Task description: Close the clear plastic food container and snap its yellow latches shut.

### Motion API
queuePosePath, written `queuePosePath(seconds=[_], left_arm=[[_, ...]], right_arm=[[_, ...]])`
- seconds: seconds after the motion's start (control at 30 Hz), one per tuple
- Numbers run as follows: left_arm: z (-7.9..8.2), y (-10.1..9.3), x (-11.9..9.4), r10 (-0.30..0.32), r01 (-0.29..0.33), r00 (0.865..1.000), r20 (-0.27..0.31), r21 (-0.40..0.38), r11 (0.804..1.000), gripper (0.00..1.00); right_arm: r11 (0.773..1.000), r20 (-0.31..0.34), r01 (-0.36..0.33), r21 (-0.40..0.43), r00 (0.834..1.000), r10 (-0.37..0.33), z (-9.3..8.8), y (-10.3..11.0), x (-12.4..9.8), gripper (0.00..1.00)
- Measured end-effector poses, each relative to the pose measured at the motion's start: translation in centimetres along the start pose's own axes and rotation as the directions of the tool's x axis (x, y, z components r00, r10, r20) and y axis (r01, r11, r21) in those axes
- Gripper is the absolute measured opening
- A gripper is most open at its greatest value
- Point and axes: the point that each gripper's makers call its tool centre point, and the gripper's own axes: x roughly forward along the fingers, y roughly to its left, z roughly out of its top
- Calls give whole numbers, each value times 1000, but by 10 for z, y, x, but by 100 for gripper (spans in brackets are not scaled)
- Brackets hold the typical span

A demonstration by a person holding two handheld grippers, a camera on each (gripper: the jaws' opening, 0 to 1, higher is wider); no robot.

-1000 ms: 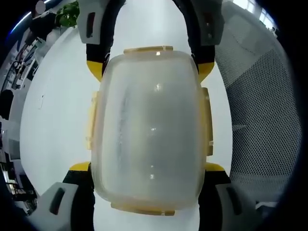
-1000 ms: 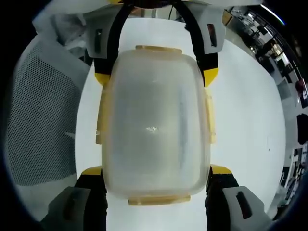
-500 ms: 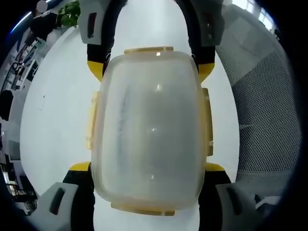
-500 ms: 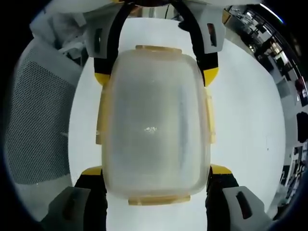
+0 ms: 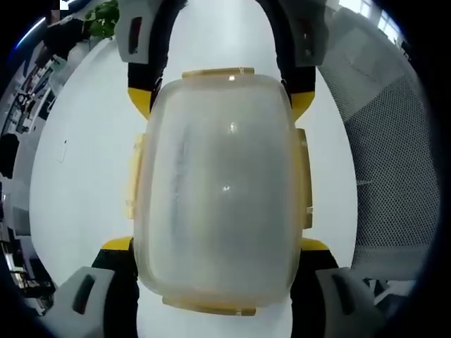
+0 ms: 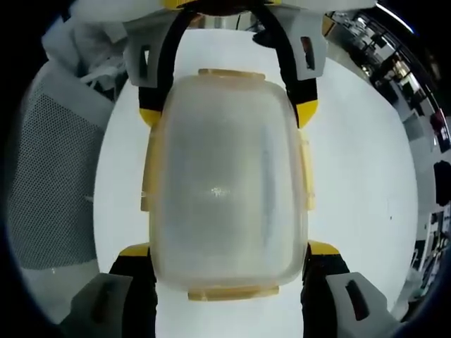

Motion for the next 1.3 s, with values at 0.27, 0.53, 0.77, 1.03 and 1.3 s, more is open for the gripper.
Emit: queuePosePath(seconds=[0.27,0.53,0.77,1.03,1.3], left_arm=[[-2,16,3,3,-3,1000,-3,-12,1000,91],[-2,28,4,3,-3,1000,-1,-22,1000,91],[-1,37,5,4,-4,1000,1,-29,1000,91],[-2,45,6,3,-3,1000,-1,-24,1000,91],[-3,54,7,1,-2,1000,-15,-15,1000,91]], right_arm=[[1000,-8,0,-11,1000,0,1,-17,3,86],[1000,-15,-2,-19,1000,2,0,-29,4,86],[1000,-10,-1,-20,1000,1,-1,-39,5,86],[1000,-9,1,-15,1000,-1,-1,-46,6,86],[1000,-11,4,-7,1000,-4,0,-55,7,86]])
